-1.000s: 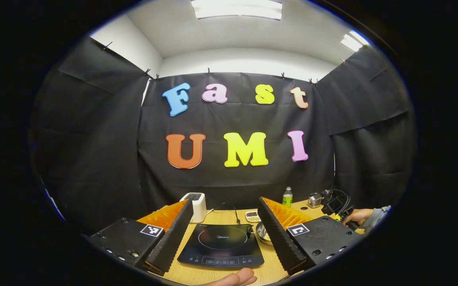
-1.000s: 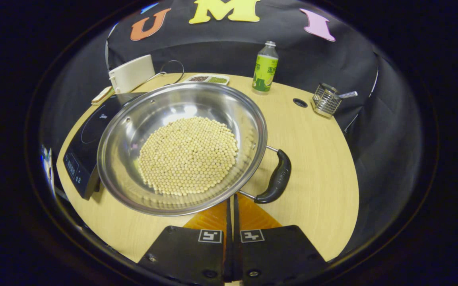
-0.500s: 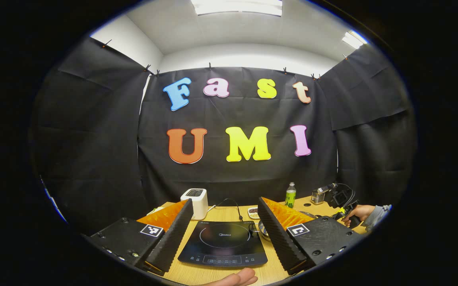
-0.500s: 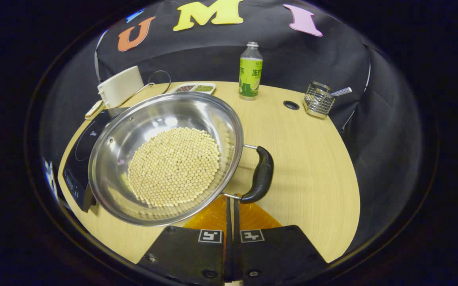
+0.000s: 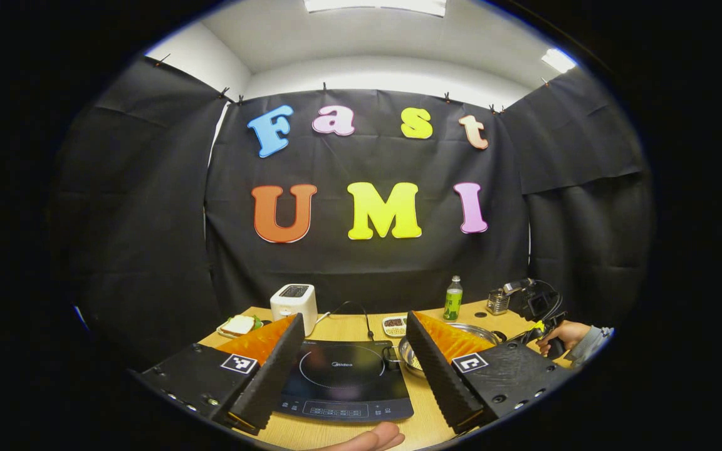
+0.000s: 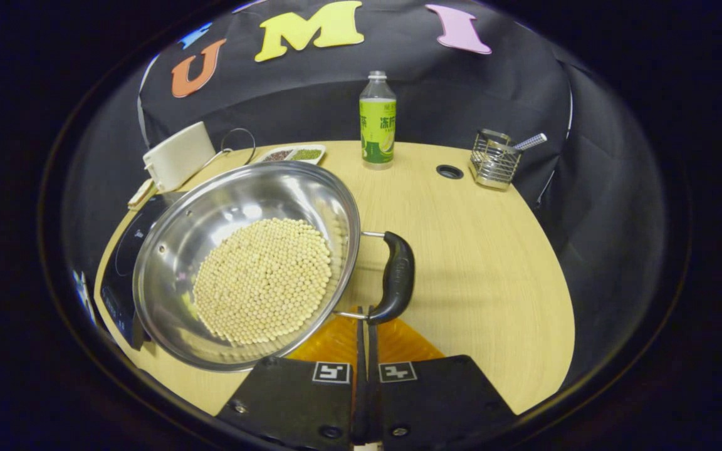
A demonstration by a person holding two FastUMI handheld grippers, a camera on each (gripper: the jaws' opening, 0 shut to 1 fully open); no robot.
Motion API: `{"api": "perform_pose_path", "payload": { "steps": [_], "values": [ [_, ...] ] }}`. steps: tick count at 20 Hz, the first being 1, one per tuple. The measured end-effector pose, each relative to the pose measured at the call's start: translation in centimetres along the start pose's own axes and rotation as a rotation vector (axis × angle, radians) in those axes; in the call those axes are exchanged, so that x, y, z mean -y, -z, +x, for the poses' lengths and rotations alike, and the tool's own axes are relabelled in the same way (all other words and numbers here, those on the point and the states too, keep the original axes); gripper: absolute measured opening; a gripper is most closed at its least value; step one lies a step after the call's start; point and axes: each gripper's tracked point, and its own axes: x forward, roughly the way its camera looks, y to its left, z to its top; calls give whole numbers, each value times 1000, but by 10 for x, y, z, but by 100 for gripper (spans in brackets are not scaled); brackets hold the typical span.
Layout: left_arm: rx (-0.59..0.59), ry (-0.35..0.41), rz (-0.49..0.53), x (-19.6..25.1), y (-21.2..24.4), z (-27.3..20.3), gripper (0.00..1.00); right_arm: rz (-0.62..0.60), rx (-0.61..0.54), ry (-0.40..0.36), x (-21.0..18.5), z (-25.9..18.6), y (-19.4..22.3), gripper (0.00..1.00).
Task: First push the handle of the pot to place it horizontally, then grasp the pot with both hands and set it on the induction cooktop.
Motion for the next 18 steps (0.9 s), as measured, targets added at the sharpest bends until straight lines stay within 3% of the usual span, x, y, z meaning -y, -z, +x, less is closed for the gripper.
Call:
{"api": "perform_pose_path", "payload": {
  "steps": [8,10,12,15,17,18],
  "values": [
    [-139,46,-8,38,37,63,97,87,82,-41,6,-21,0,4],
    [-186,60,-12,46,49,78,97,81,114,-15,17,-33,1,2],
    [-248,61,-19,50,68,89,97,82,152,16,29,-49,1,9],
    [-316,68,-29,57,93,109,97,139,200,42,41,-66,1,77],
    [-359,80,-40,62,112,123,98,171,201,48,48,-70,1,97],
    [-377,87,-46,65,122,130,98,193,204,40,47,-72,-2,98]
  ]
}}
